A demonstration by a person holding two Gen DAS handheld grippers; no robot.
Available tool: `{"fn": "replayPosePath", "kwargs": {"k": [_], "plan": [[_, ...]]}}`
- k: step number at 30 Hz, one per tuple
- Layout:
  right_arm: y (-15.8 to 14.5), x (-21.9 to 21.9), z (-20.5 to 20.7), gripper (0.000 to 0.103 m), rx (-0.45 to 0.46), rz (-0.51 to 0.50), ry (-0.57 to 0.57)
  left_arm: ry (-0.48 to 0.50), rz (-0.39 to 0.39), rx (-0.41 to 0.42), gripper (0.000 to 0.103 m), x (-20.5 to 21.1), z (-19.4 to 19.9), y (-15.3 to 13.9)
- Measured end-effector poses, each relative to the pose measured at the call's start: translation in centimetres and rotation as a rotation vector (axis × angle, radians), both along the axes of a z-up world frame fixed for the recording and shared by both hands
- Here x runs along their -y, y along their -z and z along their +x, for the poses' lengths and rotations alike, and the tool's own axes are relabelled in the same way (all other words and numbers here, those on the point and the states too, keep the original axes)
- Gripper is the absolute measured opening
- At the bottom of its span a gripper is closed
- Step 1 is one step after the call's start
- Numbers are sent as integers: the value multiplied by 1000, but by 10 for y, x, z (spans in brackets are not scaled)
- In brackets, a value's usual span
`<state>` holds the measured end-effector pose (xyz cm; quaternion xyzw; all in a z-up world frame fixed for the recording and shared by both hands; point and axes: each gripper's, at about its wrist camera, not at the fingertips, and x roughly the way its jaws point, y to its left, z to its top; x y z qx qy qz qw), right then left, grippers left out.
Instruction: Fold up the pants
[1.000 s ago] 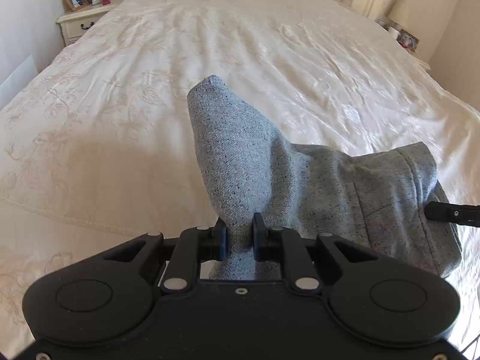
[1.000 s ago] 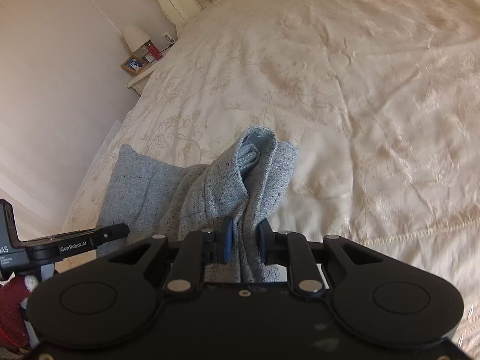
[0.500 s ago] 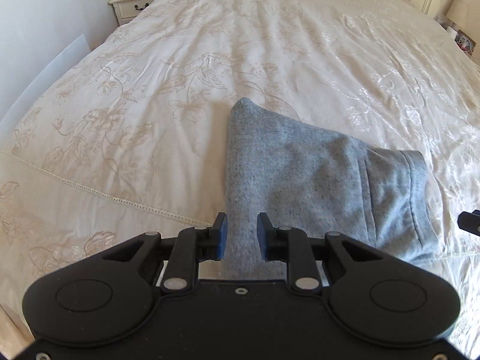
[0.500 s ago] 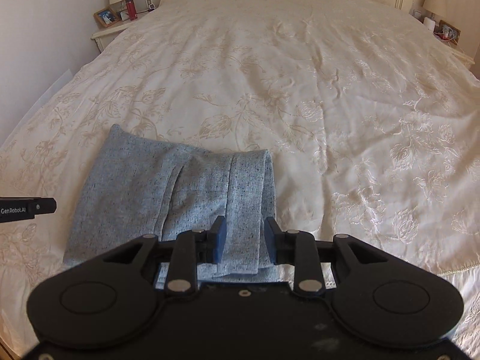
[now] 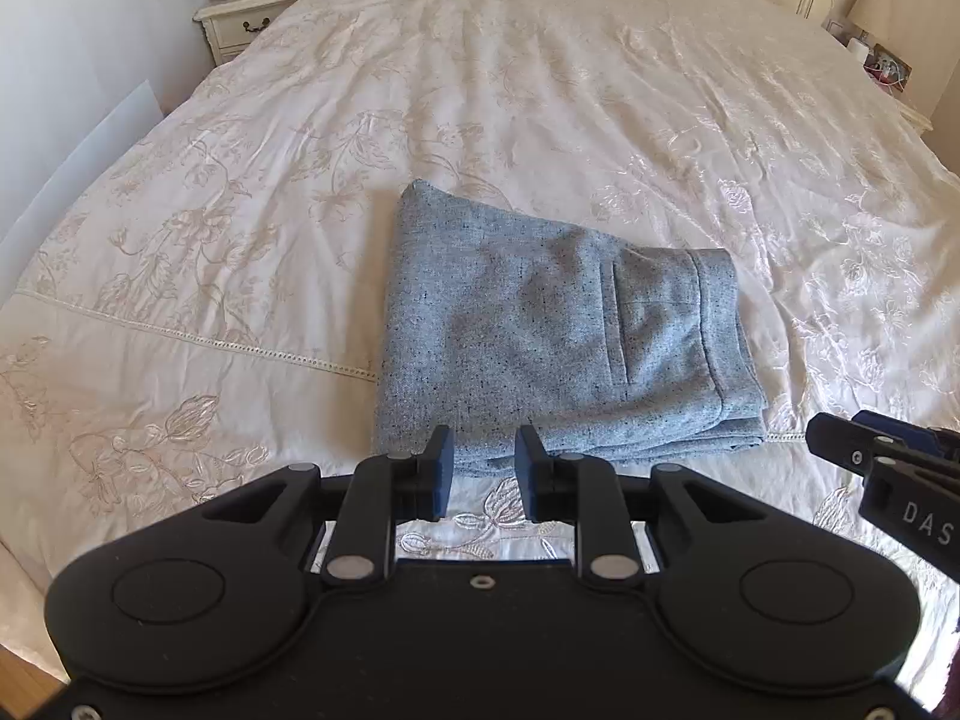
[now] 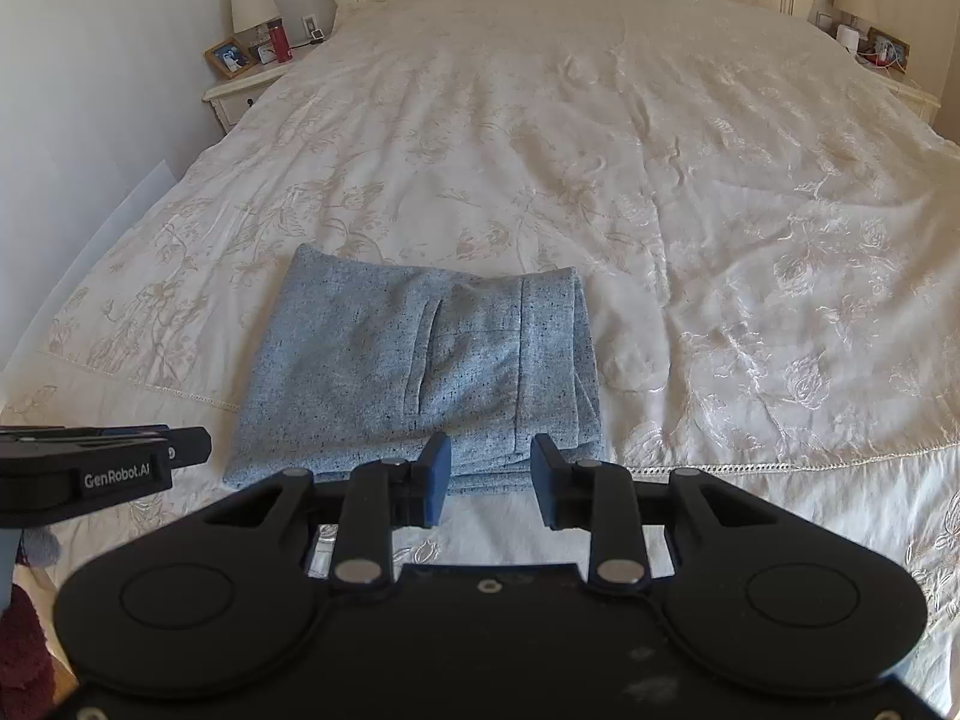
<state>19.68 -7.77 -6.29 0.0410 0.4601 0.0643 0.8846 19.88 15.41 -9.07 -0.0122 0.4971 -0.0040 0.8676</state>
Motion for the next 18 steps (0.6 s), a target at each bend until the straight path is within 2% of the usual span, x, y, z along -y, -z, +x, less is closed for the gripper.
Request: {"fn": "replayPosePath", "kwargs": {"k": [18], "plan": [[-24,1,-27,32,72,11,-34,-29,-9,47,32,4,-25,-21]]}}
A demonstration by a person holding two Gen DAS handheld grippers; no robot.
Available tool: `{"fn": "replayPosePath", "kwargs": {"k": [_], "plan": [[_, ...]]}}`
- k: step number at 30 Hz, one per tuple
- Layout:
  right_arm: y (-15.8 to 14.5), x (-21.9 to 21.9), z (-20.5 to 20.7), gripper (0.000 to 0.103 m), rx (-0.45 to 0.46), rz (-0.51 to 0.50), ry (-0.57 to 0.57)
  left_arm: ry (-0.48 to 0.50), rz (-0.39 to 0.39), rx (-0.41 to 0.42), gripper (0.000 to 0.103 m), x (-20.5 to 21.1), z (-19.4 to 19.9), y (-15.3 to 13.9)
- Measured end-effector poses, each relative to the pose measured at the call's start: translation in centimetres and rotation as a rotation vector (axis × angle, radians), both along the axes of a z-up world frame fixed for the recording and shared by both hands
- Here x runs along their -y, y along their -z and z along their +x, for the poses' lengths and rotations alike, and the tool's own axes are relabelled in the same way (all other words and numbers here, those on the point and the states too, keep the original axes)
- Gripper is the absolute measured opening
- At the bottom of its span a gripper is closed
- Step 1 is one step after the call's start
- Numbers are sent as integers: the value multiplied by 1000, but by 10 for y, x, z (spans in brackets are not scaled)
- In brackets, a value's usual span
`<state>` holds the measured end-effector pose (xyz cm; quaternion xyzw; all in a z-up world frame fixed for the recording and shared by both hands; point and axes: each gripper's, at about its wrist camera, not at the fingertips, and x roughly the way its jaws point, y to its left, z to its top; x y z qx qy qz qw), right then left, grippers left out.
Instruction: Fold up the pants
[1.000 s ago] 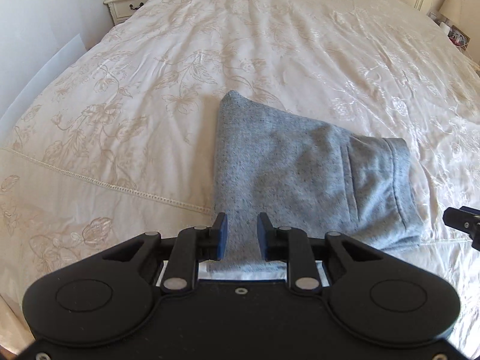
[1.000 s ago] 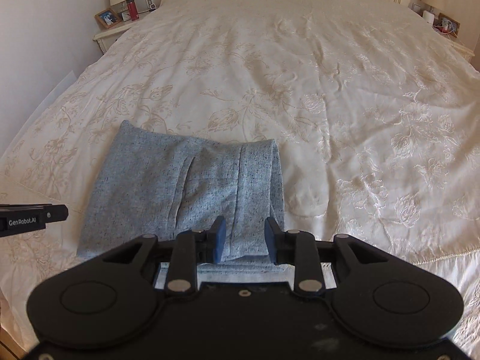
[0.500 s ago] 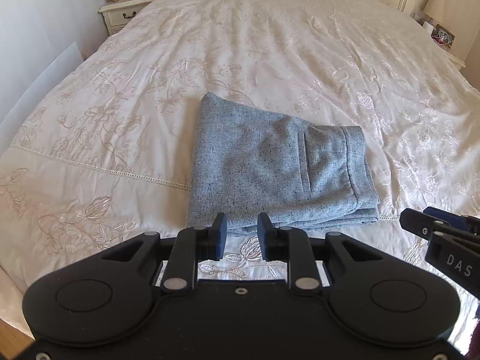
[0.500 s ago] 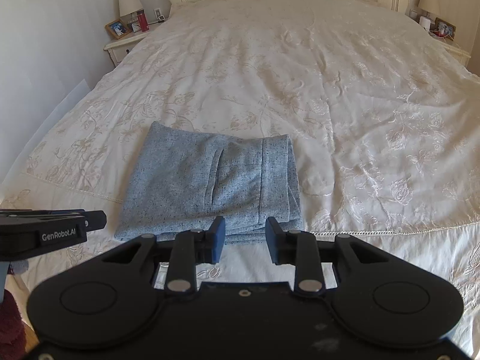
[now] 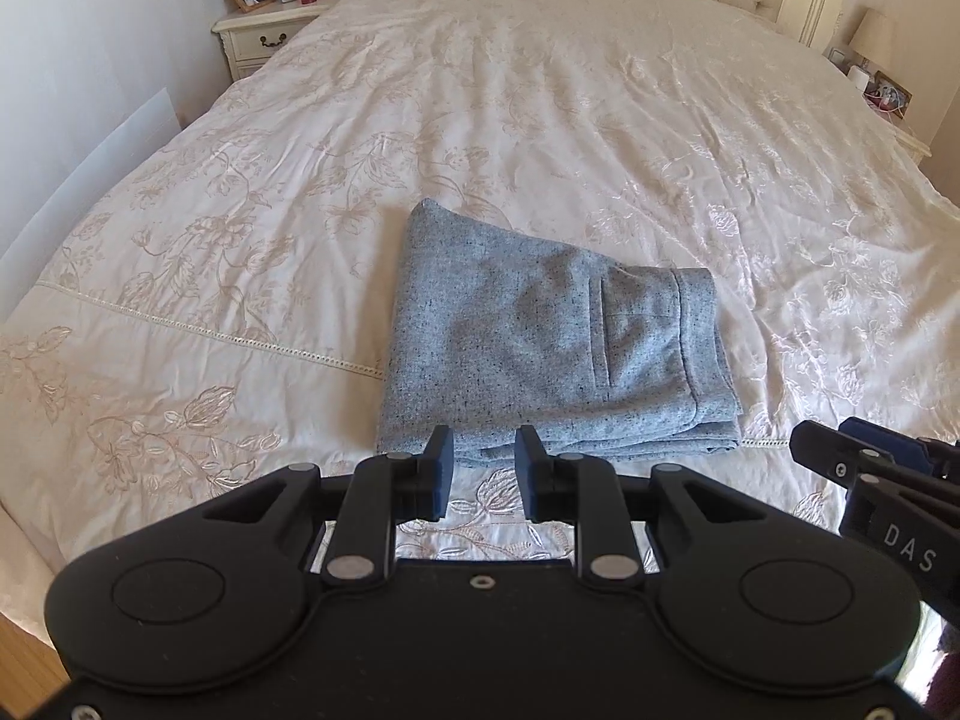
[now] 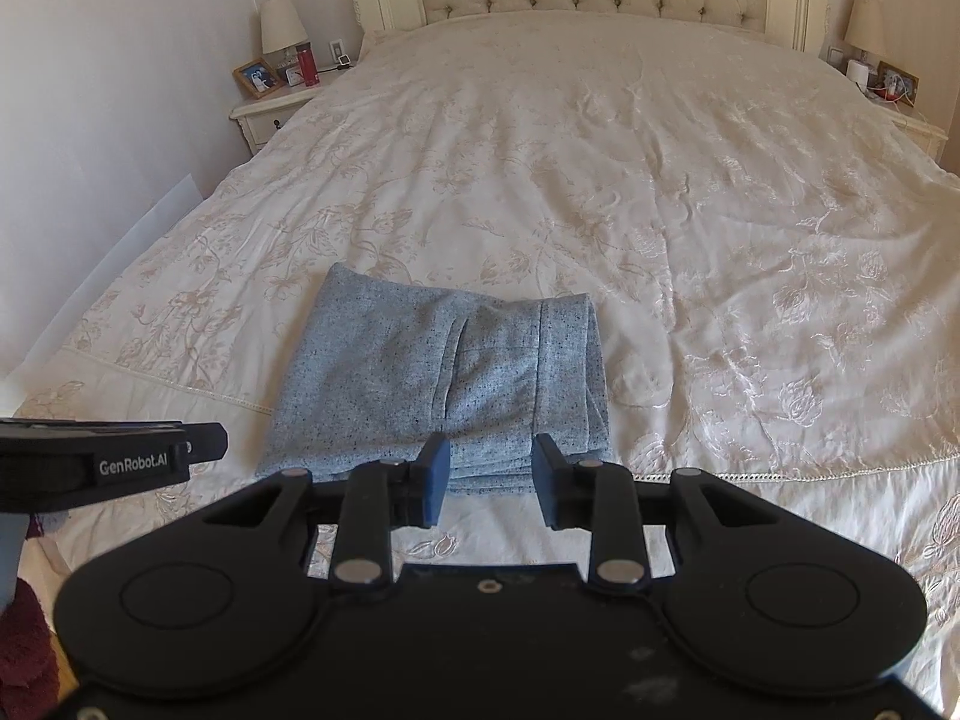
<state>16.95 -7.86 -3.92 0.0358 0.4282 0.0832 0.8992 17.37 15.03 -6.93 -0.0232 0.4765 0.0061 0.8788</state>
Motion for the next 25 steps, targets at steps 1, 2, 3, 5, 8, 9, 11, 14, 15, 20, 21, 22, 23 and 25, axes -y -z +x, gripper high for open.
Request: {"fn": "replayPosePath", "kwargs": {"k": [1,2,3,5,8,9,11,14,15,20,21,22,23,25], "plan": [[-1,0,0,32,3,0,-2,2,2,2,32,1,-1,-1],[-1,0,-1,32,5,-1,-3,3,3,4,32,2,-1,-1],[-2,0,-2,33,8,-2,-6,5,4,6,32,3,-1,-2],[-3,0,-3,33,12,-4,-7,6,7,13,32,4,-2,-3],[-4,1,-6,33,15,-4,-8,2,8,35,34,5,-4,-5],[-4,1,-6,33,17,-4,-7,1,8,39,34,5,-5,-5],[-5,2,-7,33,19,-3,-6,3,5,37,35,6,-5,-6],[-6,3,-8,33,22,-4,-5,5,6,33,35,8,-6,-6],[-6,3,-9,33,23,-4,-6,2,7,33,35,9,-7,-6],[-7,4,-10,33,25,-4,-7,-30,-26,51,40,8,-9,-7],[-7,5,-10,33,24,-2,-7,-36,-23,55,50,8,-9,-7],[-7,6,-11,33,24,-1,-8,-37,-14,59,52,9,-10,-7],[-7,6,-11,33,24,0,-10,-37,-4,58,52,10,-10,-7],[-7,8,-12,33,23,2,-13,-38,-1,53,52,12,-10,-7]]}}
